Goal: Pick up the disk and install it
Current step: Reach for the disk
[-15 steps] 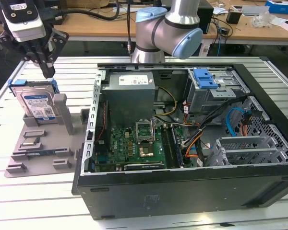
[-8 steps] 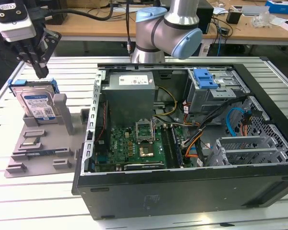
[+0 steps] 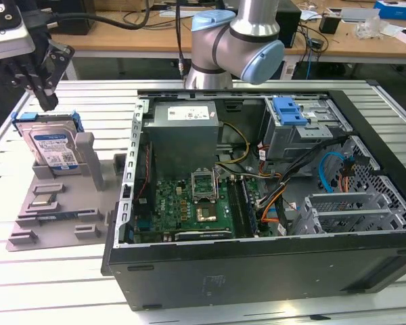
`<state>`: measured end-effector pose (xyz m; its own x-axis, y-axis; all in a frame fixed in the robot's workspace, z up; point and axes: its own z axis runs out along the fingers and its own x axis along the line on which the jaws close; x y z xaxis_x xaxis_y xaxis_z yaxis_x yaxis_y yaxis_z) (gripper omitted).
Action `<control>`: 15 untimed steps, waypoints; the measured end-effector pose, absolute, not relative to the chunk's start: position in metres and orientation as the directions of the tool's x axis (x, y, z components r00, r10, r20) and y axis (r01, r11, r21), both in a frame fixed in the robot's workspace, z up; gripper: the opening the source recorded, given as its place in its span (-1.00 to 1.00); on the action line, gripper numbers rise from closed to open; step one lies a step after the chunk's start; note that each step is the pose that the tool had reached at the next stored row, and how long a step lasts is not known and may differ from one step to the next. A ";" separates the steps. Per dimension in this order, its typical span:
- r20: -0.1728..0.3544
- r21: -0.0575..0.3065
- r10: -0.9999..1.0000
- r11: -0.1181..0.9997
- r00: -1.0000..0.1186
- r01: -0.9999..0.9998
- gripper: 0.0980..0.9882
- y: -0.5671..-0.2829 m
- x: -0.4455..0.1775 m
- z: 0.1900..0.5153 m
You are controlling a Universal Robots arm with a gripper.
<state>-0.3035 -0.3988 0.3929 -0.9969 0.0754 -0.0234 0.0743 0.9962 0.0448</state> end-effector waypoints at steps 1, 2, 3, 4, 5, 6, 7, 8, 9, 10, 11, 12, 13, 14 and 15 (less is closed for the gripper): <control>-0.023 0.045 0.075 0.996 -0.997 0.074 -0.98 -0.399 -0.306 0.393; -0.023 0.045 0.075 0.996 -0.997 0.074 -0.98 -0.399 -0.307 0.393; -0.023 0.045 0.075 0.996 -0.997 0.074 -0.98 -0.399 -0.310 0.393; -0.023 0.045 0.075 0.996 -0.997 0.074 -0.98 -0.399 -0.311 0.393; -0.023 0.045 0.075 0.996 -0.997 0.074 -0.98 -0.399 -0.314 0.393; -0.023 0.045 0.075 0.996 -0.997 0.074 -0.98 -0.399 -0.318 0.393; -0.023 0.045 0.075 0.996 -0.997 0.074 -0.98 -0.399 -0.321 0.393; -0.023 0.045 0.075 0.996 -0.997 0.074 -0.98 -0.399 -0.322 0.393; -0.023 0.045 0.075 0.996 -0.997 0.074 -0.98 -0.399 -0.326 0.393; -0.023 0.045 0.075 0.996 -0.997 0.074 -0.98 -0.399 -0.329 0.392; -0.023 0.045 0.075 0.996 -0.997 0.074 -0.98 -0.399 -0.331 0.392; -0.023 0.045 0.075 0.996 -0.997 0.074 -0.98 -0.399 -0.333 0.392; -0.023 0.045 0.075 0.996 -0.997 0.074 -0.98 -0.399 -0.336 0.392; -0.023 0.045 0.075 0.996 -0.997 0.074 -0.98 -0.399 -0.337 0.392; -0.023 0.045 0.075 0.996 -0.997 0.074 -0.98 -0.399 -0.339 0.392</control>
